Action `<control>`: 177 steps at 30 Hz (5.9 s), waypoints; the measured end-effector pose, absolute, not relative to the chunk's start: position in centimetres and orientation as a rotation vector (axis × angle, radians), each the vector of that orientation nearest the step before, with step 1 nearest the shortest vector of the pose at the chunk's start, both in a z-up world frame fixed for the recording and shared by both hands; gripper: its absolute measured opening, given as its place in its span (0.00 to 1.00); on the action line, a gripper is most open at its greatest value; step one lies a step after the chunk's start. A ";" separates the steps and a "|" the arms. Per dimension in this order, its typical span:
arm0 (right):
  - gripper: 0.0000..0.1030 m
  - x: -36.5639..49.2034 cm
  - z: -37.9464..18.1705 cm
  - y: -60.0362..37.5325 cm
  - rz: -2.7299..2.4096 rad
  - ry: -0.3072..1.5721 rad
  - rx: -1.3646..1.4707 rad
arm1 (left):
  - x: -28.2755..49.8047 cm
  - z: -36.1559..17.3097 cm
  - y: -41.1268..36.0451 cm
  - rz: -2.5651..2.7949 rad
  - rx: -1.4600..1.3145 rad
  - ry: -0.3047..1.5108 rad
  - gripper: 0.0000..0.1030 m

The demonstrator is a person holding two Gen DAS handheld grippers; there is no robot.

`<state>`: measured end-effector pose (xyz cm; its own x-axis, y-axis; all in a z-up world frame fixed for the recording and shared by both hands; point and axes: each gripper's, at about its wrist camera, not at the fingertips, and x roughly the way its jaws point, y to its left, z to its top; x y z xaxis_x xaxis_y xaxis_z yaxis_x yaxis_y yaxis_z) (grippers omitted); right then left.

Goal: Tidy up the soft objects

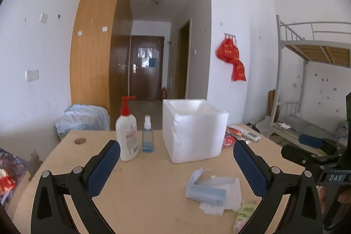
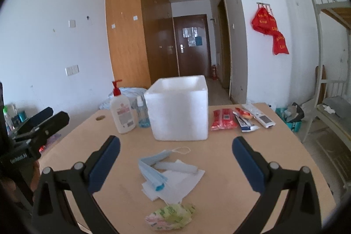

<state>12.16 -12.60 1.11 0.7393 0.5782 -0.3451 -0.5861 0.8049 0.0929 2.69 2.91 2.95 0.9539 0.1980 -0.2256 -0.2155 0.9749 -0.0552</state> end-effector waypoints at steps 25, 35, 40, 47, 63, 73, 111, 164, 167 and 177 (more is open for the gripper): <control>1.00 11.6 -2.6 -12.8 0.656 0.473 -0.057 | 3.6 -1.8 2.8 0.124 -0.104 0.300 1.00; 1.00 12.1 -3.1 -12.7 0.657 0.501 -0.065 | 4.9 -2.1 3.0 0.116 -0.110 0.349 1.00; 1.00 12.2 -3.6 -12.4 0.666 0.522 -0.076 | 6.2 -2.5 3.0 0.094 -0.122 0.382 1.00; 1.00 12.3 -5.1 -12.0 0.682 0.572 -0.084 | 8.0 -3.3 3.1 0.077 -0.126 0.427 1.00; 1.00 13.6 -7.6 -12.0 0.684 0.655 -0.098 | 14.7 -7.0 3.0 0.021 -0.231 0.633 1.00; 1.00 14.0 -8.6 -11.6 0.714 0.674 -0.114 | 17.2 -9.1 2.9 0.014 -0.277 0.740 0.83; 1.00 14.4 -9.4 -10.3 0.707 0.737 -0.168 | 16.5 -8.7 3.0 -0.053 -0.272 0.688 0.12; 0.27 13.1 -7.4 -11.6 0.678 0.728 -0.091 | 10.1 -2.7 3.7 -0.042 -0.242 0.481 0.10; 0.27 13.1 -6.7 -11.6 0.679 0.711 -0.087 | 9.7 -2.3 3.7 -0.036 -0.239 0.471 0.10; 0.27 13.5 -5.5 -13.6 0.638 0.671 -0.053 | 7.2 -1.5 4.8 0.016 -0.239 0.447 0.10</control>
